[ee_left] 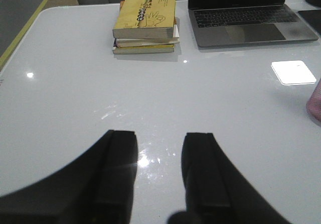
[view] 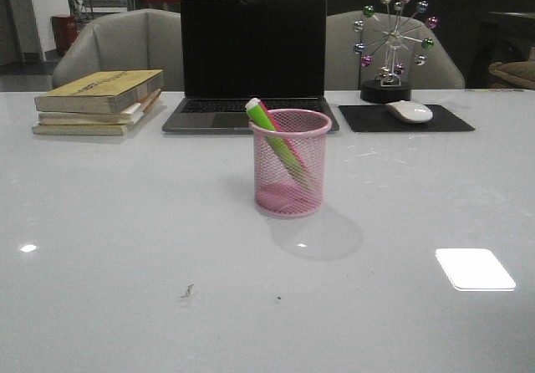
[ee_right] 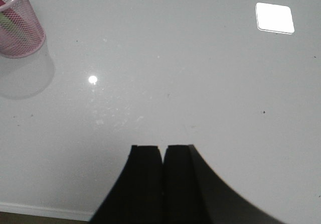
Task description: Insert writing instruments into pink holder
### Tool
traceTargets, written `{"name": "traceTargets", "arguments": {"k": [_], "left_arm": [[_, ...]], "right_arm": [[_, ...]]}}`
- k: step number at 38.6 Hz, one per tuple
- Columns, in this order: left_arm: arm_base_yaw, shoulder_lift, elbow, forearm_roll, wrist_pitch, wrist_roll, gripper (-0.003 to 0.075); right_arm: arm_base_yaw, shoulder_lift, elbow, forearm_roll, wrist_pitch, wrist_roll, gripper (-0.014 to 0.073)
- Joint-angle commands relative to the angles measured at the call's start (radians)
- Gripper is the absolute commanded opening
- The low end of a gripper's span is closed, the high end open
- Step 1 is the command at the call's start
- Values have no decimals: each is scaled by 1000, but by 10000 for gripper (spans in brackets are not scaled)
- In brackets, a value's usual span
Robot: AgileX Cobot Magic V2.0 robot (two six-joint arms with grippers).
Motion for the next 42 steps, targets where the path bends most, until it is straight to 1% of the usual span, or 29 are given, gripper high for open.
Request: {"name": "traceTargets", "arguments": {"k": [1, 21, 28, 33, 40, 42], "left_arm": [[2, 4, -29, -9, -85, -6, 299], [2, 4, -29, -9, -85, -6, 299], [2, 4, -29, -9, -85, -6, 299], [2, 4, -29, -9, -85, -6, 299], [2, 4, -29, -9, -85, -6, 299], [2, 4, -29, -9, -85, -6, 299]], "right_arm": [[-6, -1, -27, -6, -78, 1, 50], [-6, -3, -27, -6, -76, 1, 50], [-6, -72, -20, 27, -84, 1, 50], [-6, -170, 43, 37, -183, 1, 50], [-6, -378, 231, 42, -508, 0, 50], [-6, -422, 265, 45, -575, -4, 50]]}}
